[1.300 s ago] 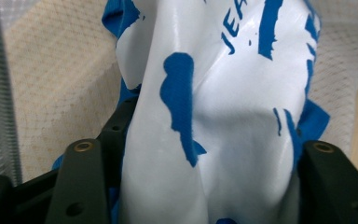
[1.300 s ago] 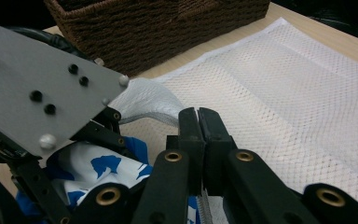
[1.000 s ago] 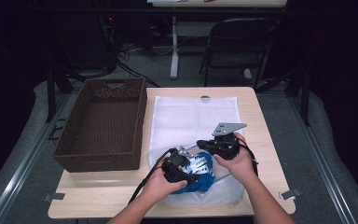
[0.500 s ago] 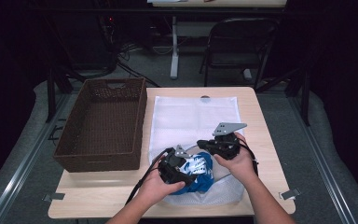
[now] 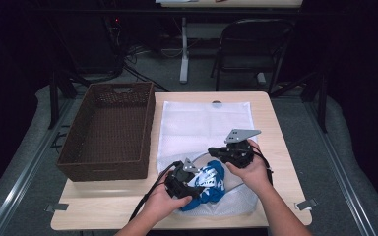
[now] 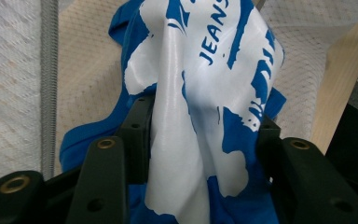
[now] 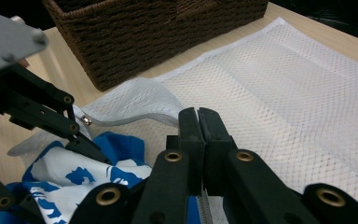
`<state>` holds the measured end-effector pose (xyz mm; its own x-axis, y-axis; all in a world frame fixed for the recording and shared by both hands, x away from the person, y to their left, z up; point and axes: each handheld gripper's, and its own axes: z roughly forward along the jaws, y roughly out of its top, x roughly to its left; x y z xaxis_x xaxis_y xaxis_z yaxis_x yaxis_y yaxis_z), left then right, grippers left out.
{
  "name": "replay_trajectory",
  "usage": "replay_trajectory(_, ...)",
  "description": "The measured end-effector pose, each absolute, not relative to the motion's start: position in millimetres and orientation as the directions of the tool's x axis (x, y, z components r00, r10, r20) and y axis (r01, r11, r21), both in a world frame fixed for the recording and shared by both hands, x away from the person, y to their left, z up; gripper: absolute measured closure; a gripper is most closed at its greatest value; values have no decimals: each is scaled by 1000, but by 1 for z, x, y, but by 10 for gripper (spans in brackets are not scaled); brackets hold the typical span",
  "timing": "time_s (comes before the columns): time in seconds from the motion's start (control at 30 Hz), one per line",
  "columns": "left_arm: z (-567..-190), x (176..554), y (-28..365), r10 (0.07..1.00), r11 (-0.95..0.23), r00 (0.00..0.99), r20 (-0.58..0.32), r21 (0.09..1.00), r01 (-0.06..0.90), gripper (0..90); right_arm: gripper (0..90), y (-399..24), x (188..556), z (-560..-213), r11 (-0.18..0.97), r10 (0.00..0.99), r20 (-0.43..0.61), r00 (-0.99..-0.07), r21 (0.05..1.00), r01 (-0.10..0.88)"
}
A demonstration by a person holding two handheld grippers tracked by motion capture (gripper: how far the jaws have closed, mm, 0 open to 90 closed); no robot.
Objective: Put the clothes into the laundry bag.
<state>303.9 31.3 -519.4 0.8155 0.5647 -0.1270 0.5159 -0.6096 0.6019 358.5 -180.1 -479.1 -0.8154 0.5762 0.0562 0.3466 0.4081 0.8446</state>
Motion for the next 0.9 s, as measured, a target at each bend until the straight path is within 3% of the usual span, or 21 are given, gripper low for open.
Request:
replay_trajectory(0.4, -533, 309, 32, 578, -572, 794, -188, 601, 558, 698, 888, -179, 356, -477, 408, 569, 54, -820, 848, 339)
replay_trajectory(0.9, -525, 326, 31, 641, -479, 742, -197, 653, 587, 721, 888, -176, 354, -476, 409, 561, 53, -826, 850, 332)
